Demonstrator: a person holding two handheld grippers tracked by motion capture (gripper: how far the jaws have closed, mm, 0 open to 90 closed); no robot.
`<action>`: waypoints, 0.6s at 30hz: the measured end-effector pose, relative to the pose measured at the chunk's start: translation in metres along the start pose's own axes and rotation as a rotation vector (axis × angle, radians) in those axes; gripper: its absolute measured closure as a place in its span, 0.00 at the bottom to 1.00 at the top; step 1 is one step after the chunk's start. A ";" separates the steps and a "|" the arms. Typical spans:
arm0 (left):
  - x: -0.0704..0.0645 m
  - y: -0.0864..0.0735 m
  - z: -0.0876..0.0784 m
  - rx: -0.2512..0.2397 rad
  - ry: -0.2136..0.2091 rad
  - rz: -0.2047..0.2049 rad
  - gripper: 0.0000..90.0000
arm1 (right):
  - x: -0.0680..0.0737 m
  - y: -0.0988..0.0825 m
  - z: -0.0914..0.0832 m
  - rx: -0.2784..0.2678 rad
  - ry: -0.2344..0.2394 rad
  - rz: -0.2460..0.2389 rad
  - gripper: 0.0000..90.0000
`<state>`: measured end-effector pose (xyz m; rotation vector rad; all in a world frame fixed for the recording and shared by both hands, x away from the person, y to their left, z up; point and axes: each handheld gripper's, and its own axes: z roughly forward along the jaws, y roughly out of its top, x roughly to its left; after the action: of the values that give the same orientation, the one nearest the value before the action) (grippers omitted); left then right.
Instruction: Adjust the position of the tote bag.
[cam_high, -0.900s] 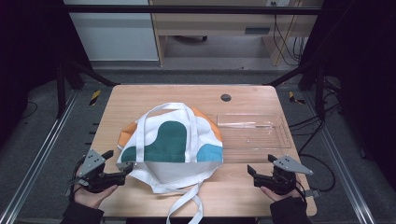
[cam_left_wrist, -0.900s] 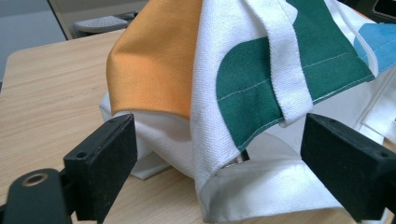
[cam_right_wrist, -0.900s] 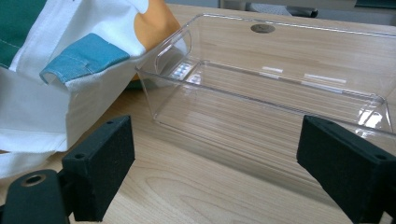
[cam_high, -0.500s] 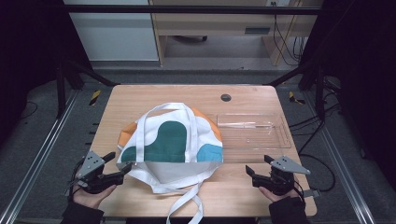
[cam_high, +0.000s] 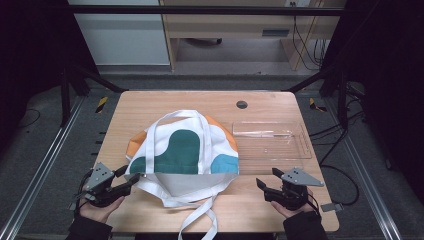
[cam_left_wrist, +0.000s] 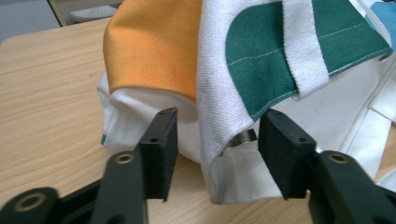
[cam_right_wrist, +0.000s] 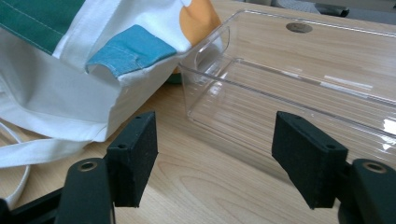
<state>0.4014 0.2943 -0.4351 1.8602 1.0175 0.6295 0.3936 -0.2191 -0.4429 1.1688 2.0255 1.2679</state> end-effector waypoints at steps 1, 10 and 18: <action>0.000 0.000 0.000 -0.001 0.003 -0.005 0.59 | 0.002 0.001 0.001 0.002 0.008 -0.002 0.37; 0.001 0.000 -0.001 0.015 0.009 -0.023 0.77 | 0.014 0.007 0.006 0.004 0.039 -0.011 0.46; 0.000 0.001 -0.001 0.011 0.033 -0.038 0.89 | 0.030 0.014 0.014 -0.012 0.069 -0.019 0.54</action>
<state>0.4009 0.2951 -0.4341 1.8411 1.0774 0.6349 0.3945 -0.1843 -0.4356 1.1119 2.0704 1.3268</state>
